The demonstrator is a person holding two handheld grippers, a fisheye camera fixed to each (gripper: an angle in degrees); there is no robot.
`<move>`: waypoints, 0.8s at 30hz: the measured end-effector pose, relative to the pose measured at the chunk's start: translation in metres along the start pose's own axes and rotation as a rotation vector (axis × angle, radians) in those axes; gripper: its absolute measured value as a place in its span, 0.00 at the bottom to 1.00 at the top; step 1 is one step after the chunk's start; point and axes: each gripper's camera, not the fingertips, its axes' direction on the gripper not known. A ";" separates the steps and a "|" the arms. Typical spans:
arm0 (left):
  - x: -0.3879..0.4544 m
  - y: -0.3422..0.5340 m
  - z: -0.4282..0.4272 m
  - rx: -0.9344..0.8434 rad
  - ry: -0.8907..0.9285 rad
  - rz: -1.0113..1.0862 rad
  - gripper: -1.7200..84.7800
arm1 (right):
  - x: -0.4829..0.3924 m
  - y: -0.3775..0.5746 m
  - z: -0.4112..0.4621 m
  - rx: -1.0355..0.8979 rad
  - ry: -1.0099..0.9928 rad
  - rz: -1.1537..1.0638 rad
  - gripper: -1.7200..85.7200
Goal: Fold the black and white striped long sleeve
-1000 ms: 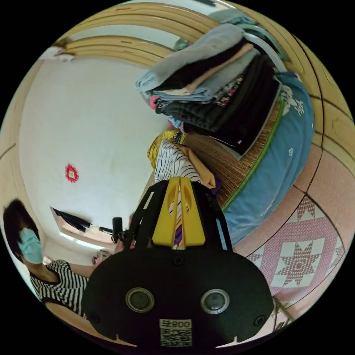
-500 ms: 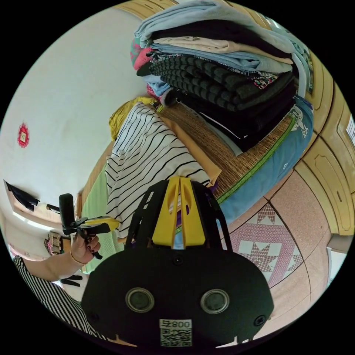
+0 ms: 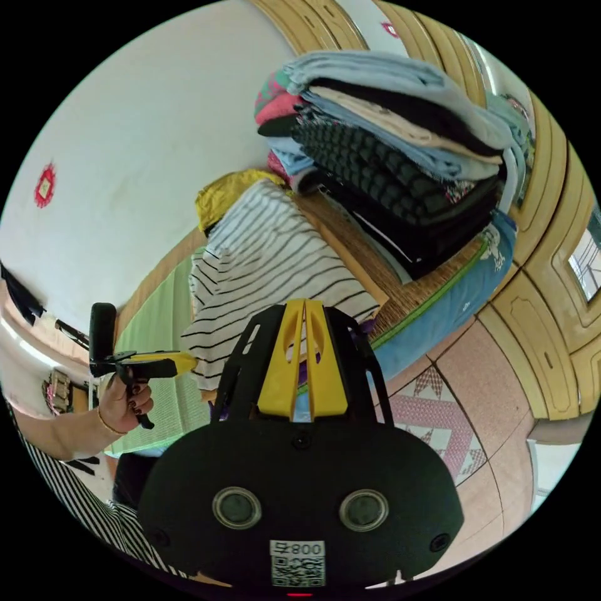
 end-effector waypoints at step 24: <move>-0.062 0.178 -0.060 -0.023 -0.464 0.015 0.02 | -0.218 0.064 -0.062 0.249 -0.116 -0.303 0.02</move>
